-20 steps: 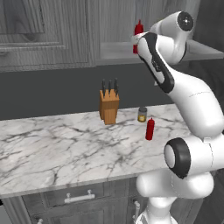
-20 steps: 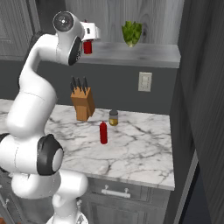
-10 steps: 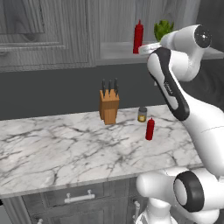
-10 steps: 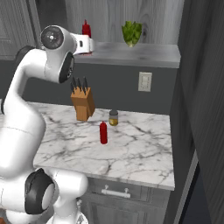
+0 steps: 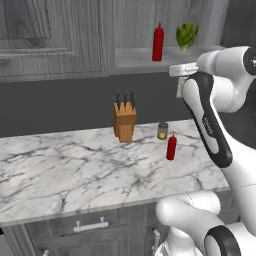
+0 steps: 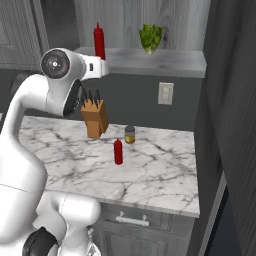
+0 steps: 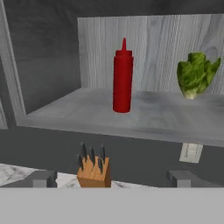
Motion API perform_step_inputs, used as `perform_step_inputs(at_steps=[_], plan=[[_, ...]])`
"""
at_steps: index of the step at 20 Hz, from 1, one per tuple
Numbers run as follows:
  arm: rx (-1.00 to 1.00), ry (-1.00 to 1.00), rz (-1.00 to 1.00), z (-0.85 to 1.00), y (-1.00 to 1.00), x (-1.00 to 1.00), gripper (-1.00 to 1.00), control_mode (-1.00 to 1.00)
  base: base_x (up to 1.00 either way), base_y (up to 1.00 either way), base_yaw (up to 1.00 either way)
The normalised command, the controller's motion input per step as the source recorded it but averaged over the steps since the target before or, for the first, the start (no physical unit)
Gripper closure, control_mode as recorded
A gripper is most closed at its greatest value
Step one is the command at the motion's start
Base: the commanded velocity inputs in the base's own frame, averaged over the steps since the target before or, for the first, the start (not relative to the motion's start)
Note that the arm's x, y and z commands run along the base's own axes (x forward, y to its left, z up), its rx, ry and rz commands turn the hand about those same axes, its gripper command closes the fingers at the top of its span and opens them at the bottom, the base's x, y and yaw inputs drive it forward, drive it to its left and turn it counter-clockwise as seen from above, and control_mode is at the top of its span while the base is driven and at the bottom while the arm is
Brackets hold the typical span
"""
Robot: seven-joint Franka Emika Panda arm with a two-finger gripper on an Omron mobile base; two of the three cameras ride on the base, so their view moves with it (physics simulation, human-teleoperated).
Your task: Pick the ketchup and ketchup from the counter and place them in the cabinet.
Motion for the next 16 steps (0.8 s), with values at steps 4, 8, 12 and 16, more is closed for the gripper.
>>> perform_step_inputs(at_steps=[4, 8, 12, 16], plan=[[0.01, 0.06, 0.00, -0.40, -0.10, -0.17, -1.00, -1.00, 0.00, 0.00, 0.00], [0.00, 0.12, 0.00, -0.53, -0.06, -0.10, -1.00, -1.00, 0.00, 0.00, 0.00], [0.00, 0.15, 0.00, -0.48, -0.04, -0.02, -1.00, -1.00, 0.00, 0.00, 0.00], [0.00, 0.16, 0.00, -0.51, -0.05, 0.00, -1.00, -1.00, 0.00, 0.00, 0.00]])
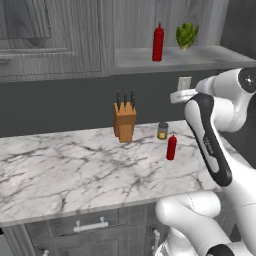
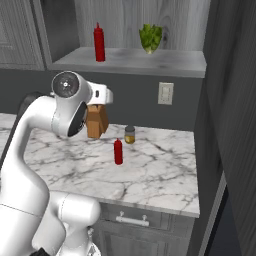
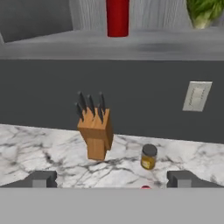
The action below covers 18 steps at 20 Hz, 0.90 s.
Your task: Pick the ketchup and ketchup from the counter and place them in the cabinet.
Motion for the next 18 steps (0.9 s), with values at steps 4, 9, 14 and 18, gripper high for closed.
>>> perform_step_inputs(at_steps=[4, 9, 14, 18], plan=[[0.00, 0.15, 0.00, -0.49, -0.10, 0.00, -1.00, -1.00, 0.00, 0.00, 0.00], [0.00, 0.12, 0.01, -0.48, -0.14, 0.00, -1.00, -1.00, 0.00, 0.00, 0.00], [0.01, 0.15, 0.02, -0.48, -0.12, 0.00, -1.00, -1.00, 0.00, 0.00, 0.00], [0.03, 0.14, 0.03, -0.46, -0.11, 0.00, -1.00, -1.00, 0.00, 0.00, 0.00]])
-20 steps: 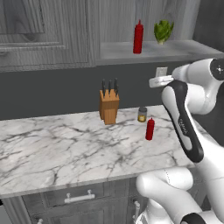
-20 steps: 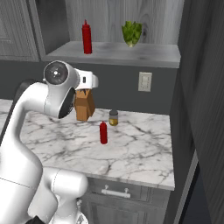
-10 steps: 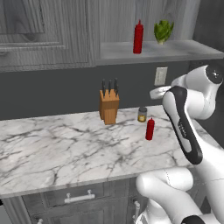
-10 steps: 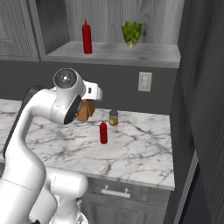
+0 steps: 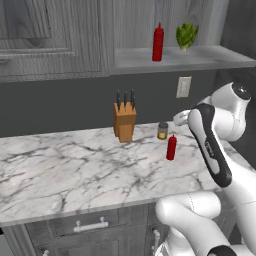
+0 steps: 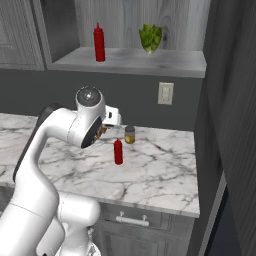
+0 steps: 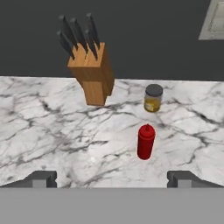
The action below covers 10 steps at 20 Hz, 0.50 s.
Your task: Pick the ketchup and ketchup from the counter and place them in the cabinet.
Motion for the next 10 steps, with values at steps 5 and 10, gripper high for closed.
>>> perform_step_inputs(at_steps=[5, 10], plan=[[0.03, 0.12, 0.03, -0.40, -0.10, 0.00, -1.00, -1.00, 0.00, 0.00, 0.00], [0.01, 0.05, 0.04, -0.27, -0.03, 0.00, -1.00, -1.00, 0.00, 0.00, 0.00]])
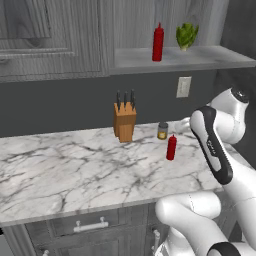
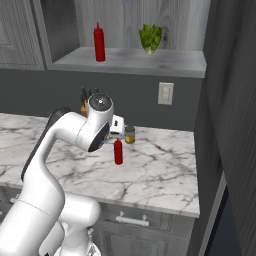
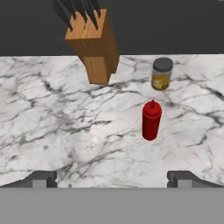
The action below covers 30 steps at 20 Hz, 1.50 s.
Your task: Pick the ketchup and ketchup from the counter and place them in the cabinet.
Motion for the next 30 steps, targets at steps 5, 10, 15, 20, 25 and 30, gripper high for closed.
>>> perform_step_inputs(at_steps=[5, 10, 15, 20, 25, 30], plan=[[0.00, 0.01, 0.06, -0.27, 0.00, 0.00, -1.00, -1.00, 0.00, 0.00, 0.00], [0.00, 0.00, 0.06, -0.27, 0.00, -0.02, -1.00, -1.00, 0.00, 0.00, 0.00], [0.00, 0.00, 0.03, -0.38, 0.00, 0.00, -1.00, -1.00, 0.00, 0.00, 0.00], [-0.01, 0.00, 0.02, -0.37, 0.00, 0.00, -1.00, -1.00, 0.00, 0.00, 0.00], [-0.02, 0.00, 0.00, -0.27, -0.02, 0.03, -1.00, -1.00, 0.00, 0.00, 0.00], [-0.04, 0.00, 0.00, -0.25, -0.05, 0.16, -1.00, -1.00, 0.00, 0.00, 0.00]])
